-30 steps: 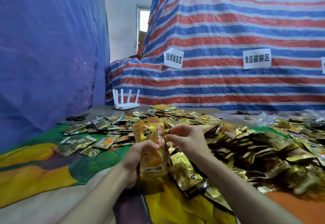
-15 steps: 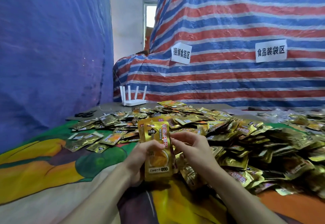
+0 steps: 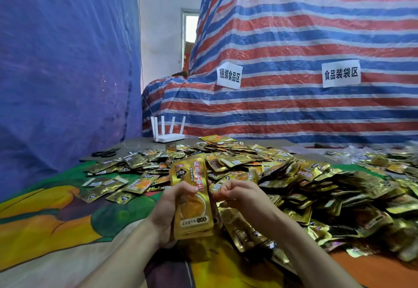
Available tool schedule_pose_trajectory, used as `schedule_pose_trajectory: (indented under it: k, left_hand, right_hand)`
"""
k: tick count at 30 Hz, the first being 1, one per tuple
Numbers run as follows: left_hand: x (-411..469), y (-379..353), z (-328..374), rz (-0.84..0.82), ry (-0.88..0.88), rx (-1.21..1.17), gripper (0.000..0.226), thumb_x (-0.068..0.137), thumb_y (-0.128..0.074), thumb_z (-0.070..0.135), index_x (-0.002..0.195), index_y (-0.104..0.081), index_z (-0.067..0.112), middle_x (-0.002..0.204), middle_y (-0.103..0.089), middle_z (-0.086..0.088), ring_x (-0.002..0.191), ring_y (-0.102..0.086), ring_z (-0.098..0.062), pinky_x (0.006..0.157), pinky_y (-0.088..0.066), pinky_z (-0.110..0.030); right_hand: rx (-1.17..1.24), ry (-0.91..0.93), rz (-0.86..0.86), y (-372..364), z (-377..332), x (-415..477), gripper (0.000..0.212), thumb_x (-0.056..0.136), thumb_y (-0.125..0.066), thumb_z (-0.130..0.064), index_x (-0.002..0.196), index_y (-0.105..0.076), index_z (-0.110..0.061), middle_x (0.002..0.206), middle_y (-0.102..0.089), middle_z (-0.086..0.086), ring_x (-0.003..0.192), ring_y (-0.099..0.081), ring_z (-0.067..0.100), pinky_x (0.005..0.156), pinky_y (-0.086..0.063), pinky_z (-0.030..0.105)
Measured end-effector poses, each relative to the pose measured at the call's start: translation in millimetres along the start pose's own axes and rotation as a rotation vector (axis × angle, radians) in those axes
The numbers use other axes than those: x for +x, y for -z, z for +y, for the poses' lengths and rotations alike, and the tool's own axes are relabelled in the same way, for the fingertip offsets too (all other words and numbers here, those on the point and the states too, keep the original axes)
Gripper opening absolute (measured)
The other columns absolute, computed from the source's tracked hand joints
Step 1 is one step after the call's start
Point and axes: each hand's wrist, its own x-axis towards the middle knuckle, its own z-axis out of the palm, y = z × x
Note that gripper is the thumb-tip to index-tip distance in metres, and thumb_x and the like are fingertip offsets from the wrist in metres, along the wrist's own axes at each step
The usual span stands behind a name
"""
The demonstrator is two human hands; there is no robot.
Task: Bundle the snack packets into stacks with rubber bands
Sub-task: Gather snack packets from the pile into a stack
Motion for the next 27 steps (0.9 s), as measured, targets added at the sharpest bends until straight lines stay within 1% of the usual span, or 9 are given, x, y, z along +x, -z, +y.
schedule_pose_trajectory:
  k: [4,9,11,13,15,17,20,22,27]
  left_hand:
    - [-0.3,0.6,1.4,-0.062,-0.021,-0.077,0.049,0.053,-0.075,0.022,0.098,-0.068,0.005,0.094,-0.062,-0.017,0.078,-0.058,-0.033,0.073,-0.052,-0.041]
    - [1.4,-0.6,-3.1,-0.165,-0.047,-0.086,0.05,0.045,-0.086,0.023,0.092,-0.078,0.007,0.089,-0.07,-0.012,0.072,-0.068,-0.029,0.069,-0.058,-0.04]
    - [3.3,-0.1,-3.3,-0.176,-0.048,-0.073,0.054,0.044,-0.088,0.025,0.094,-0.079,0.009,0.092,-0.07,-0.011,0.076,-0.067,-0.028,0.077,-0.057,-0.042]
    - [4.5,0.5,-3.0,-0.172,-0.037,-0.067,0.054,0.045,-0.088,0.027,0.095,-0.079,0.01,0.093,-0.071,-0.01,0.078,-0.067,-0.029,0.079,-0.055,-0.044]
    - [4.7,1.0,-3.8,-0.152,0.001,-0.052,0.054,0.047,-0.086,0.029,0.096,-0.077,0.01,0.092,-0.07,-0.012,0.077,-0.067,-0.032,0.076,-0.056,-0.045]
    - [3.9,1.5,-4.0,-0.111,0.043,-0.053,0.057,0.051,-0.084,0.028,0.103,-0.072,0.008,0.095,-0.068,-0.017,0.077,-0.066,-0.036,0.073,-0.056,-0.046]
    - [4.2,0.6,-0.6,0.006,0.0,-0.078,0.053,0.06,-0.076,0.027,0.11,-0.068,0.008,0.105,-0.065,-0.02,0.082,-0.066,-0.036,0.078,-0.057,-0.048]
    - [6.9,1.1,2.7,0.137,-0.087,-0.15,0.038,0.063,-0.071,0.027,0.096,-0.068,0.008,0.097,-0.069,-0.018,0.078,-0.068,-0.034,0.079,-0.057,-0.046]
    - [13.1,6.2,3.4,0.323,-0.219,-0.235,0.019,0.079,-0.066,0.031,0.084,-0.067,0.012,0.085,-0.071,-0.013,0.069,-0.069,-0.03,0.071,-0.058,-0.039]
  right_hand:
    - [0.547,0.004,-0.076,0.5,-5.1,-2.5,0.018,0.072,-0.041,-0.015,0.062,-0.055,-0.01,0.076,-0.057,0.013,0.079,-0.062,0.029,0.083,-0.052,0.039]
    - [0.817,0.008,-0.051,-0.2,-9.7,-4.7,0.03,0.077,-0.036,-0.006,0.058,-0.057,-0.012,0.061,-0.04,0.002,0.058,-0.051,0.023,0.071,-0.055,0.038]
    - [0.877,0.01,-0.044,-0.1,-10.6,-5.2,0.031,0.077,-0.042,-0.001,0.067,-0.071,-0.004,0.059,-0.04,0.001,0.053,-0.049,0.02,0.066,-0.057,0.036]
    - [0.825,-0.006,-0.065,0.4,-11.6,-5.6,0.032,0.077,-0.051,0.0,0.091,-0.08,-0.002,0.065,-0.053,0.0,0.05,-0.049,0.014,0.058,-0.055,0.031]
    - [0.718,-0.026,-0.085,-1.2,-9.9,-4.0,0.038,0.081,-0.058,-0.002,0.113,-0.076,-0.007,0.092,-0.073,0.001,0.052,-0.054,0.011,0.054,-0.055,0.026]
    - [0.641,-0.044,-0.083,-2.5,-6.9,-1.3,0.043,0.084,-0.06,0.001,0.125,-0.069,-0.01,0.117,-0.074,0.011,0.056,-0.06,0.012,0.054,-0.057,0.023]
    - [0.48,-0.046,0.0,0.8,-5.5,0.0,0.044,0.093,-0.053,0.009,0.128,-0.065,-0.016,0.118,-0.073,0.016,0.066,-0.072,0.02,0.057,-0.059,0.023]
    - [0.374,-0.046,0.077,2.2,-1.0,-0.3,0.046,0.093,-0.056,0.01,0.129,-0.063,-0.018,0.114,-0.074,0.016,0.081,-0.076,0.03,0.059,-0.061,0.028]
    - [0.246,-0.113,0.124,-12.3,12.8,-0.7,0.076,0.063,-0.085,-0.006,0.134,-0.06,-0.012,0.113,-0.073,0.016,0.092,-0.075,0.036,0.063,-0.062,0.036]
